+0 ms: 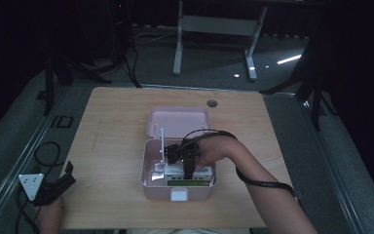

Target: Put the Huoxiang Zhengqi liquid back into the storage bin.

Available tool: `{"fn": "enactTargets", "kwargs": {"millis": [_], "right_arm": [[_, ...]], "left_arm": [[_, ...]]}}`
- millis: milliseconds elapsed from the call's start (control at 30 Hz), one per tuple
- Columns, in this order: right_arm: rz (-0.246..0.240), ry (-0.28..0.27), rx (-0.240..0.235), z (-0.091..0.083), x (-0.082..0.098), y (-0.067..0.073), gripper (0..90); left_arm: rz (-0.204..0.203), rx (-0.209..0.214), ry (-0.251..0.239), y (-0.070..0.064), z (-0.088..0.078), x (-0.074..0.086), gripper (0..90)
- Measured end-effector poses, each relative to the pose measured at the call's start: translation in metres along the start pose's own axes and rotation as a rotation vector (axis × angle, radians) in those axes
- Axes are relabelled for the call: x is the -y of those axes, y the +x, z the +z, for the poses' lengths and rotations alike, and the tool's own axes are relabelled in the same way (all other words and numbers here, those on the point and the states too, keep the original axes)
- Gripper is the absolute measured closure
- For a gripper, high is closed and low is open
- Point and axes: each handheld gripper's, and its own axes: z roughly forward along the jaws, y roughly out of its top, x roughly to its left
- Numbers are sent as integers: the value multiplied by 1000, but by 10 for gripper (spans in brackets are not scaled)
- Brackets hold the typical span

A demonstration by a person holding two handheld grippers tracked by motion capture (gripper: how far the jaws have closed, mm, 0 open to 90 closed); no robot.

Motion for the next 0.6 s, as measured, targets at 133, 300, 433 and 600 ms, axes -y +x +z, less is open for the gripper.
{"fn": "enactTargets", "kwargs": {"millis": [133, 300, 433, 600], "right_arm": [[-5, 21, -2, 10, -1, 1, 620], [-11, 39, -2, 22, -1, 1, 620], [-6, 26, -12, 26, -1, 2, 619], [-6, 3, -13, 26, 2, 3, 615]], "left_arm": [[-1, 1, -2, 0, 0, 0, 21], [-2, 1, -2, 0, 0, 0, 21], [-1, 0, -2, 0, 0, 0, 21], [0, -1, 1, 0, 0, 0, 21]]}}
